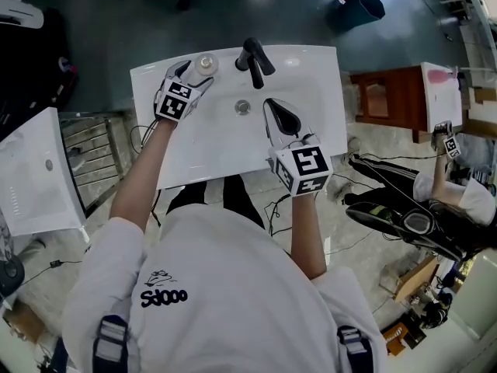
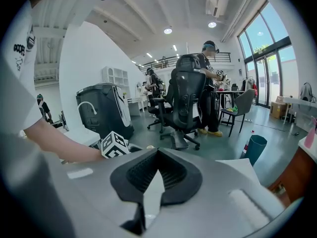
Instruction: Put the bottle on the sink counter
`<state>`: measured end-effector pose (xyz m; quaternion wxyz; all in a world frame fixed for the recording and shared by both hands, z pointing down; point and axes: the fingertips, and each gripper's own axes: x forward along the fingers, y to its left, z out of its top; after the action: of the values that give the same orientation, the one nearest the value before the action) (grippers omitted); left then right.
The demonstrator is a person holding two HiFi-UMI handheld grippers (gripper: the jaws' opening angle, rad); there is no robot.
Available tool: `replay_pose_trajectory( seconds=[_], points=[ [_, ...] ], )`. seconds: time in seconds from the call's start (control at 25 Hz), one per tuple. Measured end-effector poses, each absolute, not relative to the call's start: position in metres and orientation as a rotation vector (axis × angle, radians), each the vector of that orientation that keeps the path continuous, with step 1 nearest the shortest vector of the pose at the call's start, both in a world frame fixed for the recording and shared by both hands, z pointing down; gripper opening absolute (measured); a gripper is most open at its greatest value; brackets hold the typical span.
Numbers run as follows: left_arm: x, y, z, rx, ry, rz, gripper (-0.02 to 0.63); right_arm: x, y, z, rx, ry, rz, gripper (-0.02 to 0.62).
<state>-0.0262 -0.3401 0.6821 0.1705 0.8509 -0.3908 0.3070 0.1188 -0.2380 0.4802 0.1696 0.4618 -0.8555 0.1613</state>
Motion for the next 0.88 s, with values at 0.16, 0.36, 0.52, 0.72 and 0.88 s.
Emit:
replay_pose_trajectory(
  seconds=[0.16, 0.36, 0.52, 0.72, 0.88],
  points=[
    [-0.04, -0.334, 0.657, 2.436, -1.162, 0.809, 0.345, 0.124, -0.233, 0.474, 1.335, -2.426, 0.444, 0.01],
    [-0.068, -0.331, 0.609, 2.47, -1.278, 0.666, 0.28, 0.131, -0.233, 0.458, 1.374, -2.432, 0.403, 0.011],
    [-0.085, -0.326, 0.568, 2.501, -1.358, 0.545, 0.207, 0.139, -0.237, 0.441, 1.418, -2.444, 0.359, 0.011],
    [-0.094, -0.312, 0.514, 2.551, -1.428, 0.376, 0.125, 0.144, -0.241, 0.415, 1.449, -2.473, 0.307, 0.011],
    [-0.089, -0.299, 0.478, 2.656, -1.454, 0.428, 0.069, 0.14, -0.244, 0.394, 1.448, -2.504, 0.24, 0.011]
  ],
)
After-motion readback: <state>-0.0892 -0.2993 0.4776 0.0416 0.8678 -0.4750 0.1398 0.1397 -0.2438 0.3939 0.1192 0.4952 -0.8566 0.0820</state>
